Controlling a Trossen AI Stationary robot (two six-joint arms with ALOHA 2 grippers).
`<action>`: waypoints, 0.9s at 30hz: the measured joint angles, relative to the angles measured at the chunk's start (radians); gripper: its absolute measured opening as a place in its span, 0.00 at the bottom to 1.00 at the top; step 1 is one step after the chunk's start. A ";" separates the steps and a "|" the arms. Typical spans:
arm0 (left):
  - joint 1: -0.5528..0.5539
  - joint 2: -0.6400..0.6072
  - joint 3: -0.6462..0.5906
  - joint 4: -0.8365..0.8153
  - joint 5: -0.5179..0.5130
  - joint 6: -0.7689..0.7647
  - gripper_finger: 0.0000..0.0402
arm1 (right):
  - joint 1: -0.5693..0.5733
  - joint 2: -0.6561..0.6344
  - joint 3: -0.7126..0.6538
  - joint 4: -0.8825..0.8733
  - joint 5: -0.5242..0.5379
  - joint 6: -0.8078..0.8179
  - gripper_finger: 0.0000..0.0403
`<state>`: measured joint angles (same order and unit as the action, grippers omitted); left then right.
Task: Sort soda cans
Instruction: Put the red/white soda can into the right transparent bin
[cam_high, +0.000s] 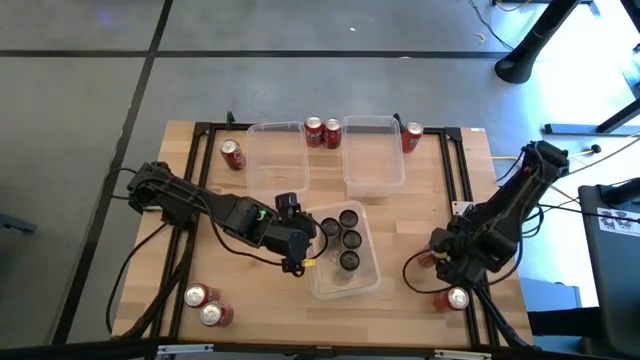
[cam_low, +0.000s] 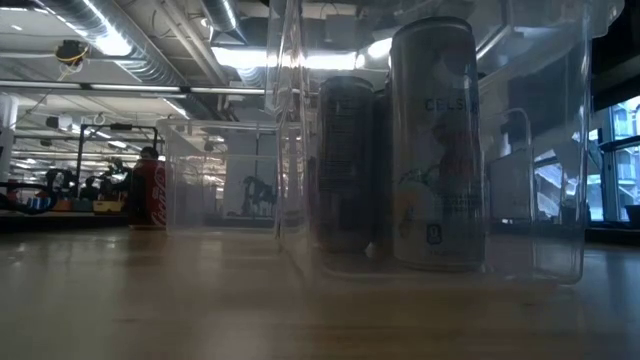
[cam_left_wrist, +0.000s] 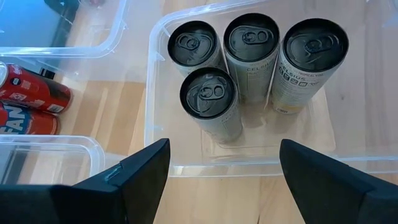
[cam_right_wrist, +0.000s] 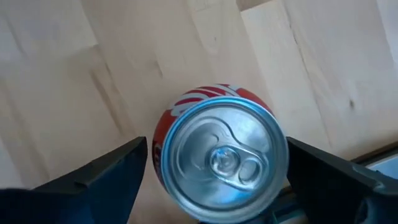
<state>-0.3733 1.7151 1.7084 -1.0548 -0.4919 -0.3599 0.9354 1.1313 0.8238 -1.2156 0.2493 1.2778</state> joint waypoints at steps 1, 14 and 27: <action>0.000 0.000 0.000 0.000 0.000 0.000 0.73 | 0.000 0.011 0.000 0.000 0.000 -0.001 0.90; 0.000 0.000 0.000 0.001 0.000 0.001 0.73 | 0.000 0.032 0.000 0.038 0.005 0.030 0.78; 0.000 0.000 0.000 0.005 0.000 -0.005 0.73 | 0.000 0.020 0.010 0.033 -0.004 0.080 0.71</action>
<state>-0.3733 1.7153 1.7084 -1.0496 -0.4919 -0.3652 0.9352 1.1511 0.8341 -1.1829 0.2451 1.3582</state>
